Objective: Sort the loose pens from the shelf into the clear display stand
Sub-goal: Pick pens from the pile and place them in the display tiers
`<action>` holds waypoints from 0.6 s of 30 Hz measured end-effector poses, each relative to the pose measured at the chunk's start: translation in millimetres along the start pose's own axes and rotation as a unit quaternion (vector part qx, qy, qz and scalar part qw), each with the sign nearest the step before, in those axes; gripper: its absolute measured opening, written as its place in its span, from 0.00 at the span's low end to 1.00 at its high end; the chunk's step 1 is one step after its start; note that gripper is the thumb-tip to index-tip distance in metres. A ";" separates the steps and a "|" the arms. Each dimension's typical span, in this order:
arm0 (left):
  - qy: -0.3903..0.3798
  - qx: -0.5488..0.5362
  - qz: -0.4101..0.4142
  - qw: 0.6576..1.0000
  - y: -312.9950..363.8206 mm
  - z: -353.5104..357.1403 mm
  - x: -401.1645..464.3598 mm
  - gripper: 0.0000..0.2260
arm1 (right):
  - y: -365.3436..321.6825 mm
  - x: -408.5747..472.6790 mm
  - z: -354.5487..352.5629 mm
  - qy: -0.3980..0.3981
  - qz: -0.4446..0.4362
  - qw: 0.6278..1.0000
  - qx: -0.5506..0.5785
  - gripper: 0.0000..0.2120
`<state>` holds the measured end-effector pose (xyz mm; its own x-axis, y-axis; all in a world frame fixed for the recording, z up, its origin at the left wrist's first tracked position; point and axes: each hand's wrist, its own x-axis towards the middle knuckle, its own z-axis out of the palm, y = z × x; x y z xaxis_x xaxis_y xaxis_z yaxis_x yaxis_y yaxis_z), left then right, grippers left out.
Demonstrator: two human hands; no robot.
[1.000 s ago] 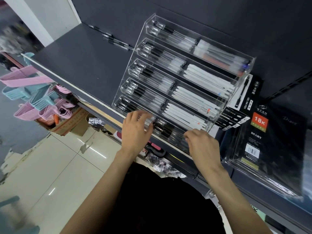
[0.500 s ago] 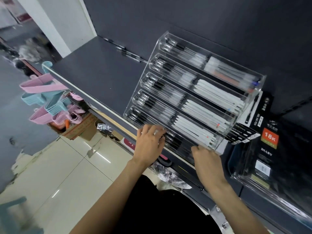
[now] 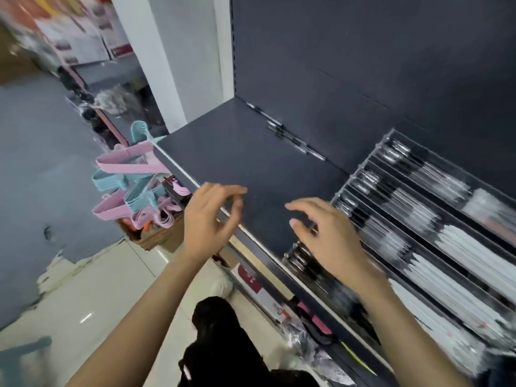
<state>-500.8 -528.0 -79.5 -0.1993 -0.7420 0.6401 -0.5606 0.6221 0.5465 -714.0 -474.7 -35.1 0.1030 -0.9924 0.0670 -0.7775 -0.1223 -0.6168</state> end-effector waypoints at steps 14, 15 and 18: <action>-0.330 0.114 -0.084 0.933 -233.9 93.4 182.3 0.25 | 86.2 236.8 70.1 0.036 0.269 0.938 -0.216 0.18; -0.336 0.116 -0.067 0.932 -238.4 101.8 189.7 0.26 | 89.0 240.2 72.1 0.033 0.277 0.935 -0.220 0.19; -0.351 0.120 -0.023 0.929 -245.8 125.1 210.0 0.27 | 92.2 247.4 77.4 0.015 0.294 0.928 -0.229 0.21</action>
<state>-505.4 -868.1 -147.0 -0.5977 -0.7992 0.0640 -0.7279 0.5743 0.3746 -712.2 -730.6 -136.2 -0.4354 -0.8877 -0.1495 -0.8761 0.4561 -0.1565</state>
